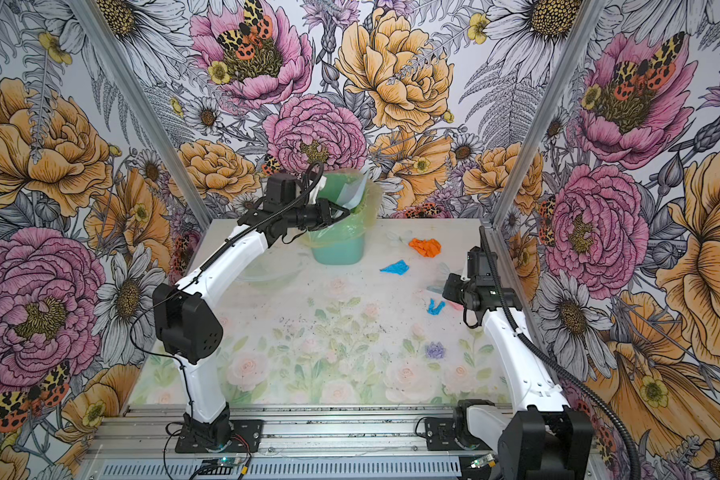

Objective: Sweep away the paper scraps from the table
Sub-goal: 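Lower the dustpan while the right gripper pushes the brush toward the purple scrap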

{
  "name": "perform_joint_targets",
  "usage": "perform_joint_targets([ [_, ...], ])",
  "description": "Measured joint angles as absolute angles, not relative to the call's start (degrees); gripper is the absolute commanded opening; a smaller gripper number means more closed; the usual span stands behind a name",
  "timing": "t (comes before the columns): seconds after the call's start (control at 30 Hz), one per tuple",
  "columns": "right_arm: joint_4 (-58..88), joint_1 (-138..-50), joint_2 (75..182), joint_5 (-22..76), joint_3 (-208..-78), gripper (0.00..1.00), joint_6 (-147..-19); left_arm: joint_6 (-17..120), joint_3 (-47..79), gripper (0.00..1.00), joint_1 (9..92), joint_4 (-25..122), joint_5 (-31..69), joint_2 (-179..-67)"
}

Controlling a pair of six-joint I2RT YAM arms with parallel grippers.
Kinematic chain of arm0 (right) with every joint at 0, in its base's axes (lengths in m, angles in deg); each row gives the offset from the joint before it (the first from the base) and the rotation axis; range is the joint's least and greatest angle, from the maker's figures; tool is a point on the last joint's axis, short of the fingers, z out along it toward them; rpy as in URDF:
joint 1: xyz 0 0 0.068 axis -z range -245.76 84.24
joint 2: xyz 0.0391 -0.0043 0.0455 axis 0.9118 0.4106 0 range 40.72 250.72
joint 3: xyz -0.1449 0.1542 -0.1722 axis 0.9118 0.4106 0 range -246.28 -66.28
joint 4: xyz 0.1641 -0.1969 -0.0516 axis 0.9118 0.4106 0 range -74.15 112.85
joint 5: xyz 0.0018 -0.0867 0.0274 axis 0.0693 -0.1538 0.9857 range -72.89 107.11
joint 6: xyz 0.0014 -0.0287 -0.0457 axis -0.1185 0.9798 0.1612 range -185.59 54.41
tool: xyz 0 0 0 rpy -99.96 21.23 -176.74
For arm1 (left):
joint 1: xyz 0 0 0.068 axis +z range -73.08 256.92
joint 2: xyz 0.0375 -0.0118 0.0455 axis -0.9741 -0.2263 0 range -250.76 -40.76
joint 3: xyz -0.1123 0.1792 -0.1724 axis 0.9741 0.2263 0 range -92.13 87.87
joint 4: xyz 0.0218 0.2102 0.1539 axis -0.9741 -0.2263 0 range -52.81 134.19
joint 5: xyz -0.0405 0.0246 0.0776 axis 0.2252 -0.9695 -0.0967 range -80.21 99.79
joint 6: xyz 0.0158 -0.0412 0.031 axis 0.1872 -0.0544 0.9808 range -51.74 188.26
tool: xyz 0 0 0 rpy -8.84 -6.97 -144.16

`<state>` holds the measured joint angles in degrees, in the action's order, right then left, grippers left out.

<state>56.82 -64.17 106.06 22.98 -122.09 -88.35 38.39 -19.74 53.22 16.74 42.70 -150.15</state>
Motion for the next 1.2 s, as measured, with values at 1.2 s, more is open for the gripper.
perform_joint_targets([
  [1.2,99.0,-71.8,110.2,27.3,-135.3,0.00,-82.9,66.7,1.4,0.00,38.8,10.7,19.2,-133.9],
])
